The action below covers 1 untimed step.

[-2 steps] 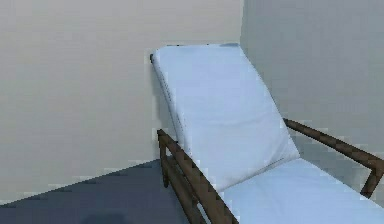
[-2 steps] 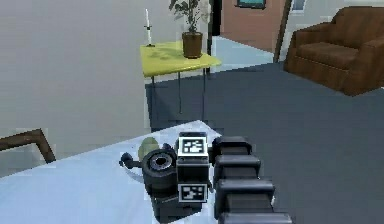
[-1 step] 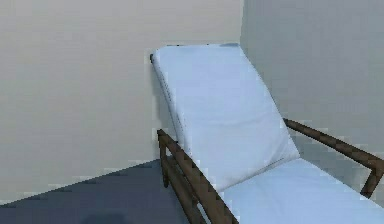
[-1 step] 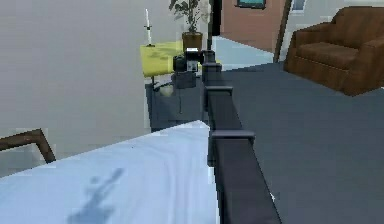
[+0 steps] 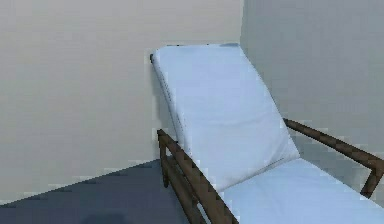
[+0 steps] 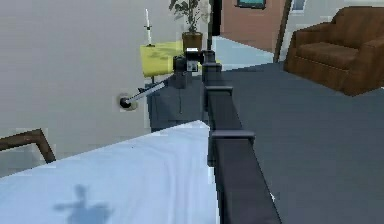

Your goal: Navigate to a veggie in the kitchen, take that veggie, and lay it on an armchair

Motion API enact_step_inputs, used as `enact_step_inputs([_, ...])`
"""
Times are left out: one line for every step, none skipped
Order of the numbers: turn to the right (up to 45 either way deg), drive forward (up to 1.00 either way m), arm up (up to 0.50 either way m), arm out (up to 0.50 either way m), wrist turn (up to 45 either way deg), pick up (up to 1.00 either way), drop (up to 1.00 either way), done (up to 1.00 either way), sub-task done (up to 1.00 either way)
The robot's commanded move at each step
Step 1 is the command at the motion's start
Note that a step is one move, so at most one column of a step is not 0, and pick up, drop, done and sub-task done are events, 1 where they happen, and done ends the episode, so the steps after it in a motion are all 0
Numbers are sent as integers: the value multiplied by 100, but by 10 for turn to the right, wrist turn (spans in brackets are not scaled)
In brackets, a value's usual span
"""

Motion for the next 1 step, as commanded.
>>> enact_step_inputs([0,0,0,0,-240,0,0,0,0])
